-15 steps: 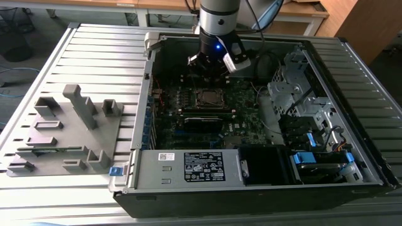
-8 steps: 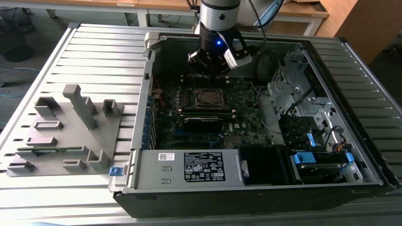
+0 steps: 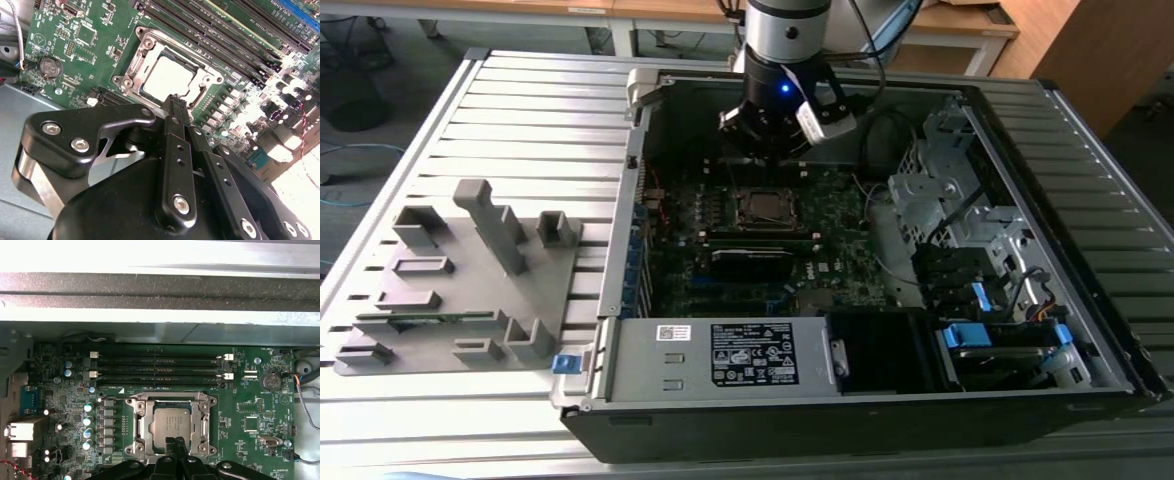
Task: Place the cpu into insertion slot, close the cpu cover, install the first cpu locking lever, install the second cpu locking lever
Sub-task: 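Install the first cpu locking lever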
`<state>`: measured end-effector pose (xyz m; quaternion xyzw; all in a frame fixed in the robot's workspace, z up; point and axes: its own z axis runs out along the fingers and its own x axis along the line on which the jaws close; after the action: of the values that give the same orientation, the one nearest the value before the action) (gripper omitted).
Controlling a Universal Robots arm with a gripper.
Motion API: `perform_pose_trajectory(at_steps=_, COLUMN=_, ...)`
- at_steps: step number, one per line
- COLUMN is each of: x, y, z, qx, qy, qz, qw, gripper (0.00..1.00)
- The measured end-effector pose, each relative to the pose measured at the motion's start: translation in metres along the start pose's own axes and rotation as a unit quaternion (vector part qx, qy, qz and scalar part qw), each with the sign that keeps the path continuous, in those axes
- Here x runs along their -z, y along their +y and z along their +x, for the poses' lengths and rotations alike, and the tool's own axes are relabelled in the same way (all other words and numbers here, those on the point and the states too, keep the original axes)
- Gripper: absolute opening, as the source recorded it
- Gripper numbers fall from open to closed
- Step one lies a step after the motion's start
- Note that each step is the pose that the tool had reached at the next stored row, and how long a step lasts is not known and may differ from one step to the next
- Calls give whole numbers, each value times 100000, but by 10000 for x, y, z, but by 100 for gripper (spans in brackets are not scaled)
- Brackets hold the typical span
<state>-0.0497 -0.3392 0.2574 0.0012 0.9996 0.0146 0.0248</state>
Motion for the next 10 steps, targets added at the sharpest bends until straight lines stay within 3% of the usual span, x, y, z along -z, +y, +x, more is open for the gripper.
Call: perform_pose_trajectory(at_steps=10, x=4, y=0, z=19, qx=3, qy=7, qz=14, qw=100000, gripper=10)
